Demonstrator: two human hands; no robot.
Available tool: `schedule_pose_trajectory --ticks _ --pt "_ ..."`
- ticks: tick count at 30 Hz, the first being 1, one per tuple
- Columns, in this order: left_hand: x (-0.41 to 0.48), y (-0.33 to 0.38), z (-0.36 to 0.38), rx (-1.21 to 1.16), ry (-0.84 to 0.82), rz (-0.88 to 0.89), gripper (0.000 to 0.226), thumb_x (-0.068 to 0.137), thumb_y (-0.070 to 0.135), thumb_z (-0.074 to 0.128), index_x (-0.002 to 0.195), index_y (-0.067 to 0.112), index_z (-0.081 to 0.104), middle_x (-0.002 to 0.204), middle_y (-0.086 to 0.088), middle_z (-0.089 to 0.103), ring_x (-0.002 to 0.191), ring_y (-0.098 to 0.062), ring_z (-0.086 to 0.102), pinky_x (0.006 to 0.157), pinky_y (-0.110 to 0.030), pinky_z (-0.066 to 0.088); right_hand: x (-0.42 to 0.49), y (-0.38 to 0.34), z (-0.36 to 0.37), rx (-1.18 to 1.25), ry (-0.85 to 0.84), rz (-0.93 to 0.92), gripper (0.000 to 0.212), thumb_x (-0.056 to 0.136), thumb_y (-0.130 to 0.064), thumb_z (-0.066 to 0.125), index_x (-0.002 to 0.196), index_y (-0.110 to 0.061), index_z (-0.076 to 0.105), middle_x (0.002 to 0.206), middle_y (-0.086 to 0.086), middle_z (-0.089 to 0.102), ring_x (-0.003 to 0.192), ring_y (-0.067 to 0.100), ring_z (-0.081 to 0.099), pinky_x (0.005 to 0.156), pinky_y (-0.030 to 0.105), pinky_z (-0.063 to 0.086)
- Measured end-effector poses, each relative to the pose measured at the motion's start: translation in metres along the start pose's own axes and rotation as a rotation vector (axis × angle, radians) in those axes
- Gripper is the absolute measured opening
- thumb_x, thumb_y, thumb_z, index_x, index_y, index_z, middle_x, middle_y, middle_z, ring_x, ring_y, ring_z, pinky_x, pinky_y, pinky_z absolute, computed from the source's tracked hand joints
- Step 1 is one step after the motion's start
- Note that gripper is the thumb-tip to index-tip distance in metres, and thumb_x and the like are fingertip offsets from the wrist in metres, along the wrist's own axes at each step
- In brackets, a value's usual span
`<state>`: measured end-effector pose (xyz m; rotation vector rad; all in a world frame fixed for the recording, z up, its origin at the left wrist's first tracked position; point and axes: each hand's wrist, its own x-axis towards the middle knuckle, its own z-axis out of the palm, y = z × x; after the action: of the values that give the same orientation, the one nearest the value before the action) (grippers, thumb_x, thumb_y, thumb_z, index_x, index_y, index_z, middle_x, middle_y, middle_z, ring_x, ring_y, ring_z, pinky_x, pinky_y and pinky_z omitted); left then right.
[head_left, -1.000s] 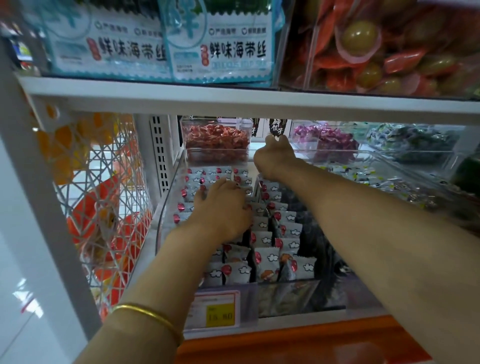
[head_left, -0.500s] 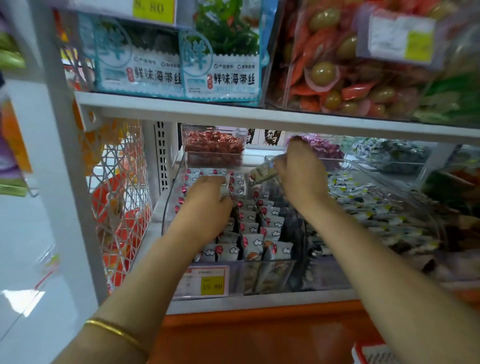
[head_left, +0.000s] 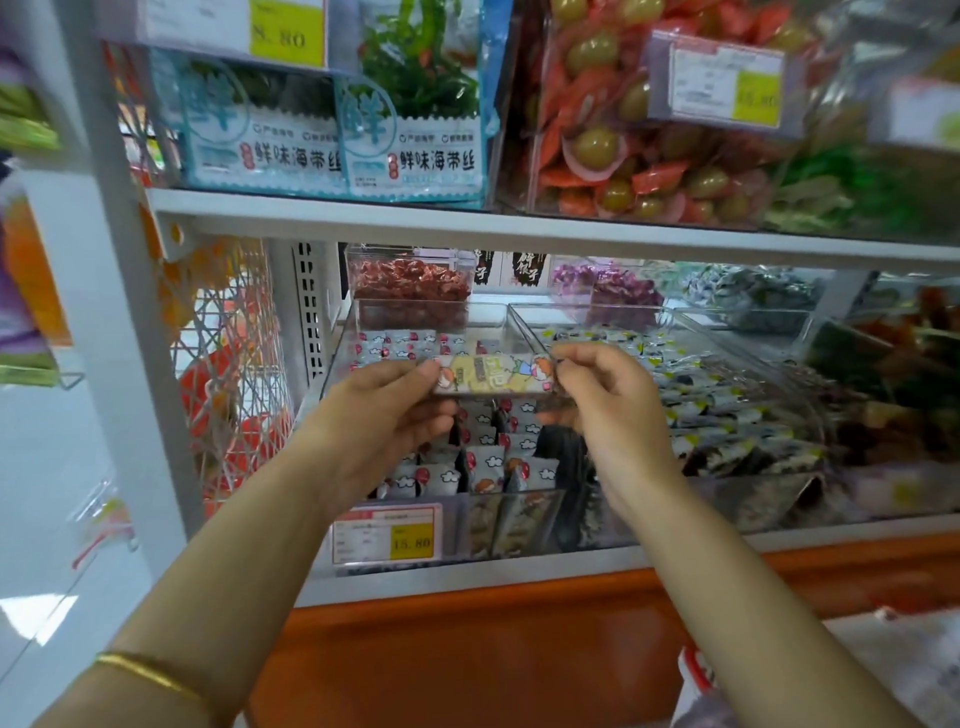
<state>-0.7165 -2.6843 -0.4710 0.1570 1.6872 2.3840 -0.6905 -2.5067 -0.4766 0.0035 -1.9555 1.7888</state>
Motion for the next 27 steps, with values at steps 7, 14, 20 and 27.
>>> schedule_pose_trajectory --ticks 7,14,20,27 --pt "0.002 -0.003 0.005 -0.089 0.061 0.048 0.017 0.091 0.011 0.054 0.078 0.003 0.061 0.071 -0.009 0.061 0.057 -0.010 0.061 0.054 -0.016 0.053 0.002 0.003 -0.002 0.189 0.082 0.088 0.013 0.093 -0.013 0.054 0.093 -0.003 0.063 0.088 0.007 0.065 0.054 0.008 0.061 0.049 0.022 0.053" --pt "-0.001 -0.002 0.008 -0.173 0.140 0.036 0.019 0.088 0.009 0.058 0.070 0.007 0.063 0.056 -0.004 0.063 0.051 -0.009 0.062 0.050 -0.017 0.052 0.004 0.001 -0.009 0.352 0.019 0.219 0.023 0.091 -0.022 0.057 0.085 -0.001 0.064 0.062 -0.002 0.061 0.041 0.005 0.044 0.036 0.018 0.035" --pt "-0.002 -0.001 0.013 -0.318 0.158 -0.099 0.014 0.086 0.012 0.060 0.074 0.008 0.057 0.048 0.000 0.056 0.041 -0.005 0.054 0.041 -0.013 0.047 0.002 -0.001 -0.005 0.573 -0.010 0.351 0.025 0.084 -0.026 0.061 0.096 -0.004 0.064 0.102 0.012 0.065 0.042 0.004 0.043 0.036 0.016 0.035" --pt "-0.001 -0.002 0.010 -0.263 0.091 -0.020 0.016 0.090 0.009 0.055 0.075 0.009 0.057 0.054 0.000 0.054 0.045 -0.004 0.053 0.043 -0.012 0.047 0.001 -0.001 -0.009 0.329 -0.004 0.231 0.013 0.095 -0.014 0.050 0.084 -0.008 0.054 0.055 -0.007 0.065 0.046 0.012 0.056 0.038 0.020 0.042"
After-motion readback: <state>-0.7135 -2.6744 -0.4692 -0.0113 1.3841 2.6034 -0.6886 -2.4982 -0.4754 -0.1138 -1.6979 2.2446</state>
